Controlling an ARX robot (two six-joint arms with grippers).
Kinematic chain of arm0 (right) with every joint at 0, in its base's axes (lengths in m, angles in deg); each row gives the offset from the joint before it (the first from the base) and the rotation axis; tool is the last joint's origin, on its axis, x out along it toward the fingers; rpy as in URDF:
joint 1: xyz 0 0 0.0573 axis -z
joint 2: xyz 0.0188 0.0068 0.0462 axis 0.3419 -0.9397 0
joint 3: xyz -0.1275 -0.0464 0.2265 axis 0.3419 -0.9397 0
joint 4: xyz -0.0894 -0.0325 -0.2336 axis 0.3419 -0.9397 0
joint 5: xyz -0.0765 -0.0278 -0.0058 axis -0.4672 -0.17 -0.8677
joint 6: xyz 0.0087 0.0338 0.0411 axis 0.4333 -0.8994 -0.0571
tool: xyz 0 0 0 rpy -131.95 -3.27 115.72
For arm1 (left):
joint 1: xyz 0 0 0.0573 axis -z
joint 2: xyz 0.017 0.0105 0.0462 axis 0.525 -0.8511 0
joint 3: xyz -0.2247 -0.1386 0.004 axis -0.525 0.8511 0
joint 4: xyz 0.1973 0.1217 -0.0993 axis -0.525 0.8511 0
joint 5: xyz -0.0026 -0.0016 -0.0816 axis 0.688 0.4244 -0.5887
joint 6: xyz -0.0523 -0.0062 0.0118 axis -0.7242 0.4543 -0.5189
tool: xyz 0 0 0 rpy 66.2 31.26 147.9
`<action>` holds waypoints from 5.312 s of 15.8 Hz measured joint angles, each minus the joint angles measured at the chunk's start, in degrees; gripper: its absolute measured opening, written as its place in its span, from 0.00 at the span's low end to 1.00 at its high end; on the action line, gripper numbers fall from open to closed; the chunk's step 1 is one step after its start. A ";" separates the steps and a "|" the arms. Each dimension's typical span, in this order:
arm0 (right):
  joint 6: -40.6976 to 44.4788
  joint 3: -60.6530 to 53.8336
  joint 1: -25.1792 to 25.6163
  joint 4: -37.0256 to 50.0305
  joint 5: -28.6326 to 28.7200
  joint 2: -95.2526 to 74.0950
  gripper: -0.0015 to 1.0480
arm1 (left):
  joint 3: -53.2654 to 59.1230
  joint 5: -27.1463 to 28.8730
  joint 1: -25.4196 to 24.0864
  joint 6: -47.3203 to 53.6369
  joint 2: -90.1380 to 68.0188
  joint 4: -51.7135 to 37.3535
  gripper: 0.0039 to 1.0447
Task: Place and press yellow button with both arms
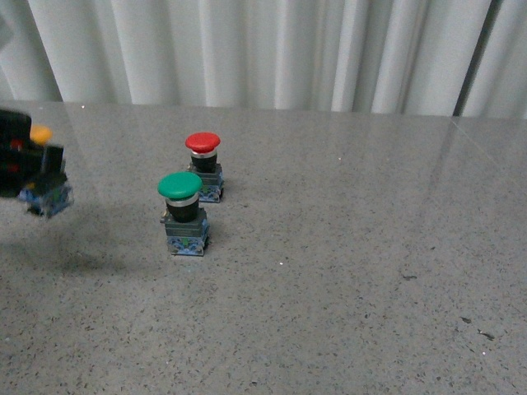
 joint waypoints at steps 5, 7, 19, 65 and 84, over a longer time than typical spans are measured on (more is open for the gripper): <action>0.00 0.00 0.00 0.02 0.00 0.00 0.94 | -2.38 0.44 2.56 -0.04 2.73 1.31 0.29; 0.00 0.00 0.00 0.02 0.00 0.00 0.94 | -5.70 1.31 6.93 -0.24 4.48 2.45 0.29; 0.02 0.00 0.00 0.04 0.00 0.00 0.94 | -13.27 11.72 32.09 -26.67 -22.51 -9.42 0.28; 0.00 0.00 0.00 0.00 0.00 0.00 0.94 | 41.64 -0.15 -5.16 -8.85 57.37 -15.17 0.04; 0.00 0.00 0.00 0.00 0.02 0.00 0.94 | 43.91 0.00 -5.20 -8.85 85.09 8.44 0.04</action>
